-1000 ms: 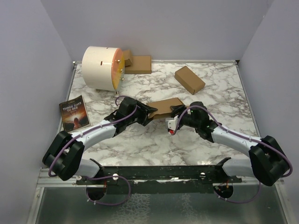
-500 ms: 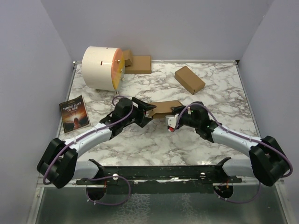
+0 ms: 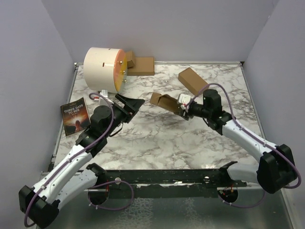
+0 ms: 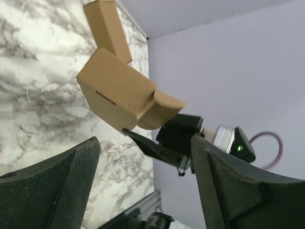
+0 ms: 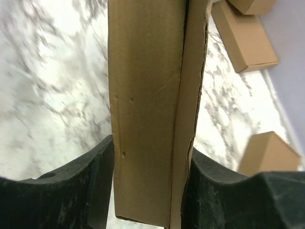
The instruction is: Fold the paper box
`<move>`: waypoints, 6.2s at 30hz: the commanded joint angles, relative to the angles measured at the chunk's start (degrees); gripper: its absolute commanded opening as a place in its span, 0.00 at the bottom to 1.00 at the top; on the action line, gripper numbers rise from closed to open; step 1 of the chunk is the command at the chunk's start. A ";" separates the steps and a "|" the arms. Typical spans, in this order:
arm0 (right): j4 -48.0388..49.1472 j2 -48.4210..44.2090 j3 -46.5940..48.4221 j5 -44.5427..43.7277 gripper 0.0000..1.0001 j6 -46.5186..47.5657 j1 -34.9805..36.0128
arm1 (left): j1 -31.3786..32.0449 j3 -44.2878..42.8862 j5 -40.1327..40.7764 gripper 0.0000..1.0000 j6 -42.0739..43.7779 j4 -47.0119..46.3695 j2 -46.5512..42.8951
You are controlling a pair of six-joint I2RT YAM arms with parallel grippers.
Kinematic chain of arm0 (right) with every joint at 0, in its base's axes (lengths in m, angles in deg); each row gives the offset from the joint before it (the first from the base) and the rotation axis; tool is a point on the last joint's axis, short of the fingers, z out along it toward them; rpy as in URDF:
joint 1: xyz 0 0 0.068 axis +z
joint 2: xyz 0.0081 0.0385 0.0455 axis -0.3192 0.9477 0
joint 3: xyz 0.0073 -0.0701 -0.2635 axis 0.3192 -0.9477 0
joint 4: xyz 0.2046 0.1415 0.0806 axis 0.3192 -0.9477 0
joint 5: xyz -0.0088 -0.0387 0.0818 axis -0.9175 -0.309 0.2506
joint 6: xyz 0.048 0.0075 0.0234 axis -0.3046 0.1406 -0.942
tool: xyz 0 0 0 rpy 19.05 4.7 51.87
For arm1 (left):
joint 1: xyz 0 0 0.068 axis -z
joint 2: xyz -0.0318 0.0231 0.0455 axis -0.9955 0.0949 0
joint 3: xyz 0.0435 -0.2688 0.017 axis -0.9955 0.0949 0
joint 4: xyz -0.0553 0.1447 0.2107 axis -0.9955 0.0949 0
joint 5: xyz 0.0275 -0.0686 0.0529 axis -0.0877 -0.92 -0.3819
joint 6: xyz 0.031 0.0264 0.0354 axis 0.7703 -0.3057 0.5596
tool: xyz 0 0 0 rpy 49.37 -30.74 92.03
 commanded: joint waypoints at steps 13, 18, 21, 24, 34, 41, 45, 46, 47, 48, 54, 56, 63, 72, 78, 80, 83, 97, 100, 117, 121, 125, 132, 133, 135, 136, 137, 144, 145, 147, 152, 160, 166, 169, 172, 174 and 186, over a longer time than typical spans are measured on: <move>2.57 18.15 5.65 37.36 0.42 -61.95 -15.25 | -0.23 11.63 -4.04 0.80 24.58 -2.62 -8.30; 13.09 21.94 -0.13 38.25 0.43 -74.23 -16.18 | -0.23 16.45 -6.76 0.80 20.80 -9.93 -5.02; 15.48 25.12 -1.19 37.82 0.44 -77.34 -16.23 | -0.22 18.02 -9.33 0.79 18.30 -15.11 -0.11; 14.73 28.68 -0.28 37.66 0.45 -77.50 -16.26 | -0.14 17.48 -11.07 0.79 17.71 -18.19 5.80; 5.36 32.58 2.65 33.87 0.76 -69.61 -16.24 | 1.50 8.54 -11.05 0.81 18.76 -17.76 24.51; -9.05 29.39 6.67 25.70 0.94 -55.86 -18.18 | 2.23 3.67 -9.93 0.81 20.20 -14.37 30.24; -13.42 28.05 7.30 23.68 0.97 -50.19 -21.17 | 2.23 4.05 -8.87 0.81 20.60 -13.36 29.05; -14.02 27.64 7.04 23.05 0.97 -49.22 -21.87 | 2.23 4.05 -8.84 0.81 20.78 -13.01 28.76; -14.28 26.99 6.77 23.02 0.97 -47.96 -22.65 | 2.25 4.11 -8.82 0.81 20.90 -12.71 28.57; -14.59 26.18 6.50 22.50 0.97 -46.90 -23.27 | 2.23 4.20 -8.76 0.81 20.88 -12.57 28.31; -15.56 16.97 6.42 19.46 0.91 -33.41 -24.50 | 2.24 4.91 -9.22 0.79 20.62 -12.38 26.68; -14.60 12.68 5.48 24.34 0.81 -28.06 -24.50 | 2.28 5.01 -9.39 0.78 20.48 -12.59 26.63; -20.85 11.43 7.59 32.88 0.36 -19.36 -15.79 | 2.89 3.62 -10.79 0.78 20.24 -14.05 30.50; -23.88 18.62 9.87 25.33 0.08 -15.93 -12.04 | 4.45 2.33 -11.79 0.78 20.38 -15.19 35.62; -25.85 22.67 10.37 19.28 0.06 -15.85 -11.93 | 4.56 0.09 -12.53 0.78 21.23 -15.95 39.36; -25.80 23.21 10.15 17.45 0.06 -16.04 -11.91 | 4.52 -1.16 -12.85 0.78 21.59 -15.90 40.85; -25.91 24.30 10.06 15.42 0.06 -16.52 -11.93 | 4.59 -3.13 -13.30 0.79 22.15 -15.94 43.07; -31.71 21.63 10.77 26.34 0.11 -9.36 -11.93 | 4.52 -14.87 -11.75 0.75 29.93 -4.95 54.32; -33.88 19.49 11.51 29.30 0.17 -6.95 -12.06 | 4.52 -16.13 -11.63 0.75 31.37 -4.07 55.38; -27.71 5.74 5.87 22.91 0.30 -5.62 -18.79 | 4.21 -8.85 -2.58 0.80 33.13 -1.36 37.08; -25.44 6.39 4.33 12.06 0.25 -4.88 -18.85 | 4.25 -2.74 -3.27 0.77 30.27 -4.81 31.49; -27.40 10.09 4.72 10.93 0.11 -2.16 -18.74 | 4.25 1.20 -1.89 0.54 29.09 -5.14 29.08; -29.91 13.90 4.91 10.65 0.05 0.87 -14.77 | 4.25 -2.70 -2.64 0.33 32.32 -3.01 35.63; -30.19 14.22 4.87 10.61 0.05 1.27 -13.86 | 4.25 -3.82 -2.87 0.33 32.94 -2.91 37.15; -30.82 14.78 4.96 10.57 0.04 1.98 -12.12 | 4.23 -6.54 -3.20 0.33 34.23 -2.65 40.20; -31.27 14.97 4.96 10.88 0.04 2.47 -11.29 | 4.25 -7.99 -3.25 0.33 35.04 -2.29 41.92; -31.87 15.17 4.95 11.36 0.04 2.84 -10.34 | 4.15 -9.61 -3.52 0.33 35.70 -1.84 43.49; -35.68 15.46 4.83 15.85 0.04 8.16 -3.92 | 4.16 -18.87 -5.27 0.33 39.82 0.53 53.65; -35.80 15.50 4.67 16.13 0.04 8.37 -2.92 | 4.16 -19.72 -5.42 0.33 40.34 0.79 54.49; -35.64 15.54 4.54 16.42 0.04 8.70 -0.93 | 4.16 -21.43 -5.66 0.33 41.58 1.40 56.01; -34.72 17.13 4.58 16.06 0.07 7.71 4.31 | 4.16 -25.32 -9.35 0.33 45.47 3.28 59.63; -37.60 17.72 6.45 14.46 0.12 9.65 7.32 | 4.08 -30.43 -6.70 0.35 51.83 8.88 61.21; -45.03 11.93 8.32 21.96 0.18 15.43 -5.59 | 1.99 -32.05 6.10 0.39 54.01 15.29 54.91; -44.62 7.99 8.25 28.20 0.26 14.11 -13.08 | 1.62 -28.64 4.35 0.42 54.23 12.11 47.77; -38.39 5.90 8.26 30.61 0.33 5.84 -17.95 | 1.74 -23.57 -5.58 0.49 52.11 5.87 41.80; -32.41 5.08 7.29 29.45 0.42 -2.24 -20.50 | 2.79 -20.12 -11.78 0.56 50.74 0.95 39.02; -20.70 4.49 0.95 36.79 0.50 -9.68 -25.12 | 16.12 -13.37 -0.31 0.59 55.44 -8.45 34.72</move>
